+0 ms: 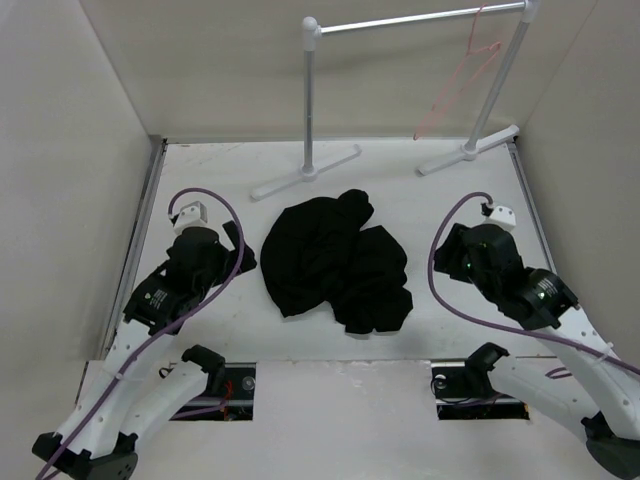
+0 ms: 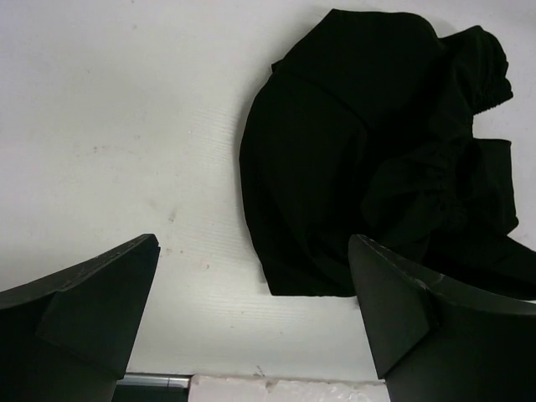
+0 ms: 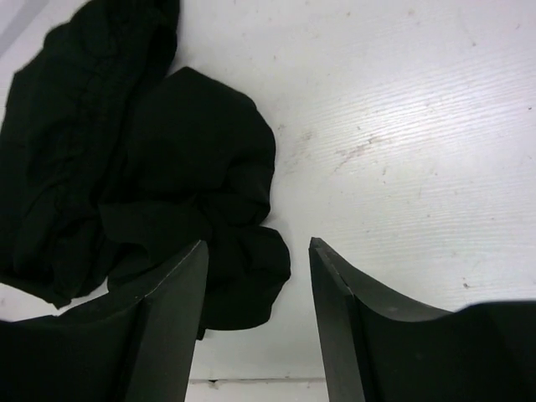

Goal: Place the trousers on the hanger
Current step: Flatten out the trousers at the center of the board.

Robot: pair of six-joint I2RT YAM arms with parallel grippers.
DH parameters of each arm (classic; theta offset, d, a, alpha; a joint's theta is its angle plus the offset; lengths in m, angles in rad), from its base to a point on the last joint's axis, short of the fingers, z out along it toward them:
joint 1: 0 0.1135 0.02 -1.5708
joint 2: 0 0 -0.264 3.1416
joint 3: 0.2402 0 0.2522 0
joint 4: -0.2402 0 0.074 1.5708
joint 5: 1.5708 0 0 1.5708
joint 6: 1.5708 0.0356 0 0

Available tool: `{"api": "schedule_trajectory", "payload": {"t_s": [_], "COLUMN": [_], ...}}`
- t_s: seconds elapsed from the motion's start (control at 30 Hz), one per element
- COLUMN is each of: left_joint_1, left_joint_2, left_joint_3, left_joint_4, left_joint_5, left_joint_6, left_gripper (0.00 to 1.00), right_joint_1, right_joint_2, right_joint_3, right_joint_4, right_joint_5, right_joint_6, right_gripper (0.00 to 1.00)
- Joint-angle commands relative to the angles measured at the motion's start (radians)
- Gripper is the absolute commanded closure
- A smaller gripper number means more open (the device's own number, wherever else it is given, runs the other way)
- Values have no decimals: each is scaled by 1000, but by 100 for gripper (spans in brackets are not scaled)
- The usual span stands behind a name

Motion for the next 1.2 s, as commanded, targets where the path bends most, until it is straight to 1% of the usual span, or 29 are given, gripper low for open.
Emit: {"api": "schedule_trajectory", "payload": {"t_s": [0.0,0.07,0.17,0.23,0.33,0.4,0.43,0.47,0.5,0.53,0.57,0.63,0.67,0.73,0.8,0.83,0.87,0.9,0.93,0.97,1.0,1.07,1.17], "left_joint_1": [22,45,68,76,86,115,132,143,149,154,161,177,178,183,183,185,185,179,175,174,175,181,194], "left_joint_2": [-7,-13,-24,-25,-73,-122,-142,-154,-165,-168,-160,-121,-104,-93,-129,-164,-191,-212,-223,-231,-234,-225,-218], "left_joint_3": [-1,-1,-26,-26,-44,-70,-84,-95,-113,-122,-130,-133,-138,-168,-206,-231,-240,-240,-240,-245,-251,-260,-289], "left_joint_4": [10,26,73,89,102,102,105,115,133,130,106,35,12,-17,-28,-30,-28,-28,-30,-31,-33,-43,-49], "left_joint_5": [16,25,27,30,-7,-33,-36,-27,3,13,21,33,47,62,62,64,71,74,73,73,76,99,140], "left_joint_6": [-8,-17,-34,-29,-49,-98,-113,-115,-106,-101,-97,-97,-95,-98,-103,-109,-123,-127,-135,-141,-149,-166,-190], "left_gripper": [0,0,0,0,0,0,0,7,39,66,87,96,98,98,97,94,92,87,83,76,70,64,58], "right_joint_1": [-37,-49,-52,-49,-49,-29,9,38,73,107,141,207,236,285,310,313,311,310,311,310,307,305,307], "right_joint_2": [-41,-47,-65,-83,-76,-27,13,37,67,100,143,257,310,433,540,585,613,645,669,703,738,792,863], "right_joint_3": [54,63,80,82,101,141,173,195,216,239,265,325,353,410,444,447,441,435,430,430,433,433,431], "right_joint_4": [-25,-25,-27,-27,-40,-50,-39,-30,-12,5,19,51,65,88,120,154,186,223,246,266,275,292,305], "right_joint_5": [34,20,-3,-23,-81,-116,-129,-126,-121,-121,-123,-124,-127,-120,-118,-124,-133,-145,-156,-170,-184,-207,-224], "right_joint_6": [3,-22,-42,-39,-48,-56,-57,-54,-57,-60,-68,-109,-129,-177,-215,-226,-235,-241,-244,-247,-250,-255,-260], "right_gripper": [41,43,55,72,95,97,97,96,95,94,93,91,90,87,77,68,61,52,45,40,35,28,24]}}
